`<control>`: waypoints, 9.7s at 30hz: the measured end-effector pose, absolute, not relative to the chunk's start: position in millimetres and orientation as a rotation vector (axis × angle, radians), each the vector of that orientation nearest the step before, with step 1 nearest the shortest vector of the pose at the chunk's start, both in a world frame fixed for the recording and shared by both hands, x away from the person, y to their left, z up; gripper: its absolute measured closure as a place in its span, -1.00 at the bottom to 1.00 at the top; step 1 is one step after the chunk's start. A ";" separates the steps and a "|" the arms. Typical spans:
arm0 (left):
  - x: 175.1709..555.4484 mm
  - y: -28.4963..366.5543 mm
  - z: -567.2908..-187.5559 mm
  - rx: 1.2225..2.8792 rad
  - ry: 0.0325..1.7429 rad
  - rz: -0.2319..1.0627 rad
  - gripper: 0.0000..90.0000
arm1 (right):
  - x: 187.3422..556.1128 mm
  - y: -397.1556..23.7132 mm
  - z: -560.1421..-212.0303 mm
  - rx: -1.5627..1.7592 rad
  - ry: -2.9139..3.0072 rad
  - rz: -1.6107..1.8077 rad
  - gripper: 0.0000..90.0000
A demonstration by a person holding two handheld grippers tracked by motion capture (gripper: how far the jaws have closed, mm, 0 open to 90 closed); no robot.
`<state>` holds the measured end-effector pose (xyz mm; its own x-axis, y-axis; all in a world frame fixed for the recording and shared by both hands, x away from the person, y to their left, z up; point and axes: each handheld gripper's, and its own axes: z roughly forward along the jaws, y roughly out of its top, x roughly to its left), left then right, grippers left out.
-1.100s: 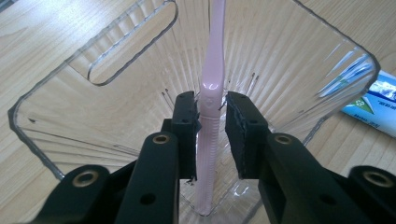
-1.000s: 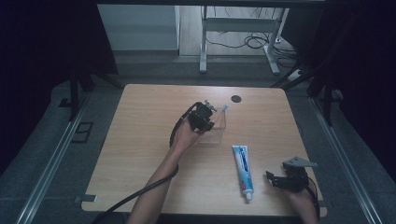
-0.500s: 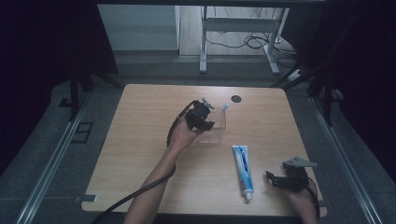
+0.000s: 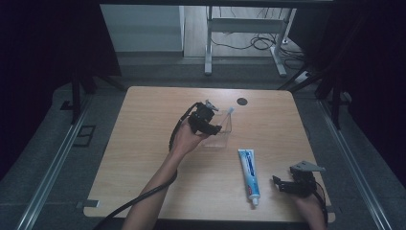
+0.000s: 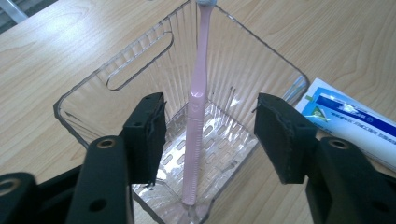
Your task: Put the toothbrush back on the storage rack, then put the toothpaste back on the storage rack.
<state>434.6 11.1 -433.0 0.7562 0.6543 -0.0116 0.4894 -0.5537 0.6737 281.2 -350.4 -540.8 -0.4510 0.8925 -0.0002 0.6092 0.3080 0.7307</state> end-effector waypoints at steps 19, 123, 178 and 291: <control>418.1 32.3 -423.0 2.217 0.850 0.274 -0.38 | 281.2 -350.3 -540.8 1.337 2.174 0.943 -0.66; 303.6 131.2 -509.6 2.137 0.911 0.296 -0.64 | 281.2 -349.3 -540.8 1.345 2.166 0.937 -0.67; 294.2 134.0 -543.5 2.210 0.945 0.349 -0.64 | 271.5 -331.2 -514.4 1.352 2.356 1.043 0.22; 294.2 134.2 -543.2 2.216 0.944 0.352 -0.63 | 302.5 -277.2 -469.7 1.113 2.751 0.572 0.20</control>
<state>294.2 134.2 -543.2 0.6986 0.7152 -0.0201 0.5271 -0.4955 0.6904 302.5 -277.2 -469.7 -0.7226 0.6906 0.0303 0.6454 0.6582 0.3876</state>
